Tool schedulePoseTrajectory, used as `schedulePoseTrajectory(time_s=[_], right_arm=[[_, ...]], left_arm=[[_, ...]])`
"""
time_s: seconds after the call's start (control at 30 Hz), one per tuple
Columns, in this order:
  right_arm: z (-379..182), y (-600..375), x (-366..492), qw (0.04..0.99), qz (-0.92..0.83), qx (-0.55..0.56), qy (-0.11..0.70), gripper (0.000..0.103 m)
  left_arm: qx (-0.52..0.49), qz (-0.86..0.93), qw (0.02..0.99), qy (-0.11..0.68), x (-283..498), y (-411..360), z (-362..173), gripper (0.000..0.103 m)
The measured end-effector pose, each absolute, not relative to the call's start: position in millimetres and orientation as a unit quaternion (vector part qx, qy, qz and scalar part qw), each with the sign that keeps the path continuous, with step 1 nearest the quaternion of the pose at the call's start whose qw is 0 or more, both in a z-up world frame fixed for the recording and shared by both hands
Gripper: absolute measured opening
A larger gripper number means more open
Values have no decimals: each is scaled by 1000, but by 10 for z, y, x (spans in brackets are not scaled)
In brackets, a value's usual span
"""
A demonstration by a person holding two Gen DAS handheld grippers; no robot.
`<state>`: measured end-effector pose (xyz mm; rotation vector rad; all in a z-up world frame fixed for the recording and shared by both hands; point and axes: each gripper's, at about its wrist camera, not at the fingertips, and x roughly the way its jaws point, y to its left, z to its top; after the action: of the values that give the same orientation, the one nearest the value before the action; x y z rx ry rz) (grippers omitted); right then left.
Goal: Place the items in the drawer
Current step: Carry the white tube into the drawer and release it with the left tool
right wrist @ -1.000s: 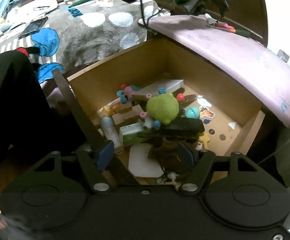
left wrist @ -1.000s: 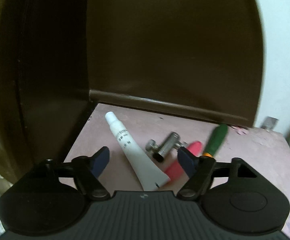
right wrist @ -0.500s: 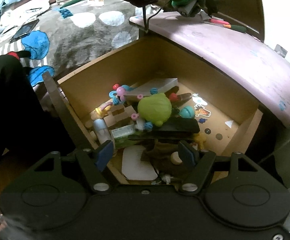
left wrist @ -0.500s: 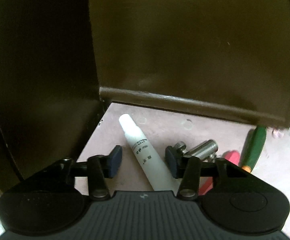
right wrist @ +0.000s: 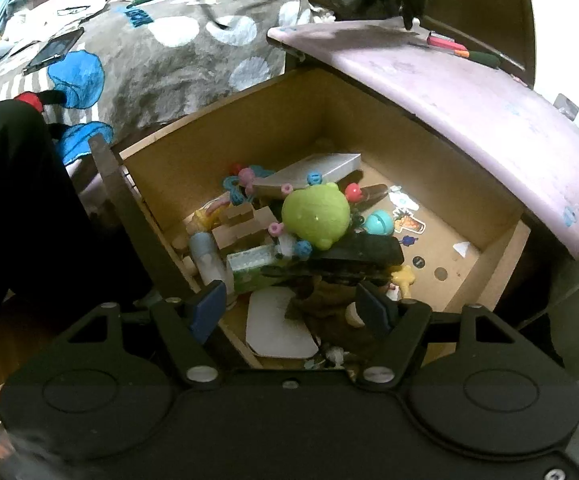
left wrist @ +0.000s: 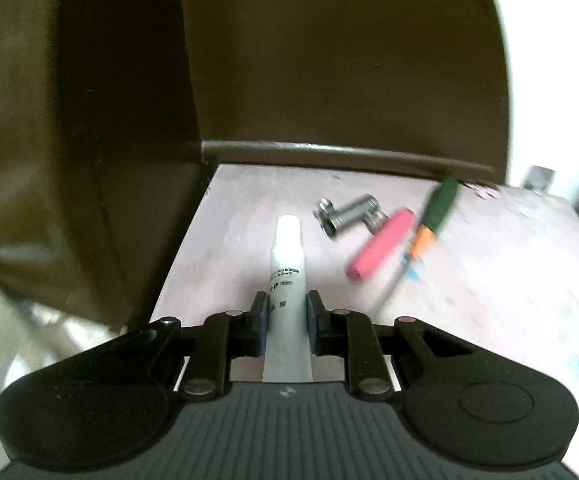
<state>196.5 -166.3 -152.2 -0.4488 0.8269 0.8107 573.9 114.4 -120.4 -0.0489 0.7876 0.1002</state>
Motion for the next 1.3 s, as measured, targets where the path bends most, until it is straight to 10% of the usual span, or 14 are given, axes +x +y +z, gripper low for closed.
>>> schedulePoseTrajectory(time_s=[0.57, 1.3], right_arm=[[-1549, -1564, 1808, 833, 313, -222, 397, 72], [-1526, -1670, 1583, 859, 230, -221, 399, 71]], left_arm=[[-25, -67, 924, 376, 3461, 685, -741, 18], [-21, -125, 897, 423, 2181, -41, -1532, 18]])
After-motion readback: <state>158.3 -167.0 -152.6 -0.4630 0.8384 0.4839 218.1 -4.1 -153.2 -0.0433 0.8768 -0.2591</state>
